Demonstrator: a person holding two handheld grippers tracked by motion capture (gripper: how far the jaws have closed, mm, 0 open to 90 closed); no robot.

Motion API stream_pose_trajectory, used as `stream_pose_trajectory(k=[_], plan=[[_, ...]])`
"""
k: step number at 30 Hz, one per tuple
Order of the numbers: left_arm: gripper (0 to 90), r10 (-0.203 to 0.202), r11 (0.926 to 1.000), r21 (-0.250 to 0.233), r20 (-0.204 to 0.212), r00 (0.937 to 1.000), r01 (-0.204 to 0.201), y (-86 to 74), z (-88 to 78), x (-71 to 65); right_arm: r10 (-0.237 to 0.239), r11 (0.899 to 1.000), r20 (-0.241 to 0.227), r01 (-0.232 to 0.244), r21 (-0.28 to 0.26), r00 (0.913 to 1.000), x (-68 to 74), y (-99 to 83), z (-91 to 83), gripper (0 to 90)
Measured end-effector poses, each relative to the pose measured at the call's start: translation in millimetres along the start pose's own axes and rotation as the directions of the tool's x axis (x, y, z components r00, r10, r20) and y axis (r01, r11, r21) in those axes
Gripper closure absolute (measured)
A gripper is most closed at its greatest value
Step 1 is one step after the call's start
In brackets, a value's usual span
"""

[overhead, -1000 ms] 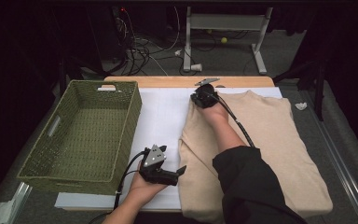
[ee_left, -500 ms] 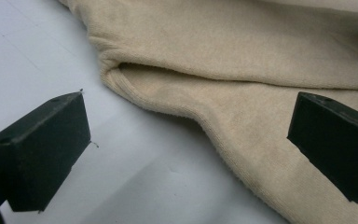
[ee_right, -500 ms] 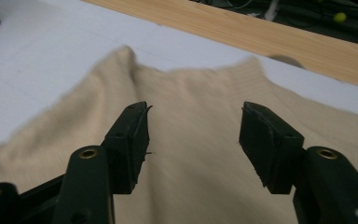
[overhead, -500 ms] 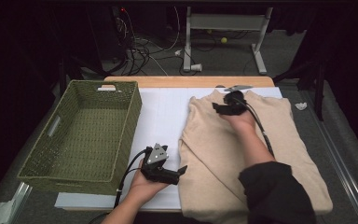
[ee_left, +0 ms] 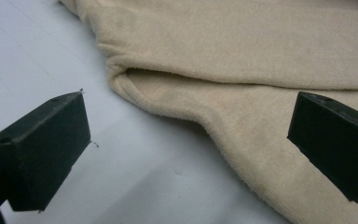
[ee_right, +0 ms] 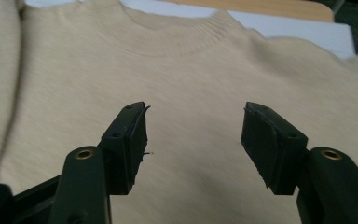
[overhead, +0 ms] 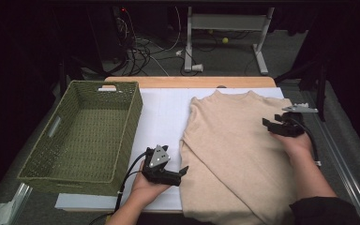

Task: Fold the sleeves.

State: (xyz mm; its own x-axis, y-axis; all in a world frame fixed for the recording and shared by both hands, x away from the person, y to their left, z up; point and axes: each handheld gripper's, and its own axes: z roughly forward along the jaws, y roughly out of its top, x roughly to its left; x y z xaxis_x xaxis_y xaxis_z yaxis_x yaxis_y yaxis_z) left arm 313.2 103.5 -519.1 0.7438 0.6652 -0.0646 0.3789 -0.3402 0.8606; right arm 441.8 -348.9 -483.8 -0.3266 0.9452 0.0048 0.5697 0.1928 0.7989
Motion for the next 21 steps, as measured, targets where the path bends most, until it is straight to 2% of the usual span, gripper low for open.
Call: stream_pose_trajectory(k=[3, 4, 6, 10, 15, 17, 21], plan=[[0.0, -0.007, 1.0000, -0.006, 0.023, 0.9997, 0.007, -0.7, -0.6, 1.3, 0.017, 1.000, 0.035, -0.018, 0.007, 0.9992, -15.7, -7.9, -7.2, 40.9], [0.0, -0.005, 0.9999, -0.012, 0.032, 0.9995, 0.005, -1.3, -1.1, 1.6, 0.017, 1.000, 0.035, -0.018, 0.007, 0.9992, -15.7, -7.9, -7.2, 40.9], [0.0, 0.007, 0.9997, -0.024, 0.047, 0.9989, -0.006, -2.1, -2.2, 1.5, 0.029, 0.999, 0.057, -0.030, 0.011, 0.9979, -25.0, -12.5, -10.8, 41.0], [0.0, 0.012, 0.9995, -0.031, 0.057, 0.9983, -0.010, -3.0, -2.9, 1.5, 0.056, 0.998, 0.099, -0.060, 0.036, 0.9935, -40.6, -22.4, -13.3, 41.6], [0.0, 0.025, 0.9993, -0.028, 0.049, 0.9985, -0.023, -3.2, -2.4, 0.0, 0.071, 0.996, 0.119, -0.077, 0.051, 0.9904, -51.6, -29.2, -12.3, 40.9], [0.0, 0.024, 0.9994, -0.024, 0.045, 0.9987, -0.023, -3.1, -1.9, -0.1, 0.101, 0.993, 0.119, -0.107, 0.050, 0.9878, -57.7, -31.7, -11.9, 41.7], [0.0, 0.036, 0.9991, -0.024, 0.030, 0.9989, -0.035, -3.2, -1.7, -2.2, 0.141, 0.984, 0.113, -0.152, 0.092, 0.9835, -71.7, -36.6, -8.2, 43.6]])
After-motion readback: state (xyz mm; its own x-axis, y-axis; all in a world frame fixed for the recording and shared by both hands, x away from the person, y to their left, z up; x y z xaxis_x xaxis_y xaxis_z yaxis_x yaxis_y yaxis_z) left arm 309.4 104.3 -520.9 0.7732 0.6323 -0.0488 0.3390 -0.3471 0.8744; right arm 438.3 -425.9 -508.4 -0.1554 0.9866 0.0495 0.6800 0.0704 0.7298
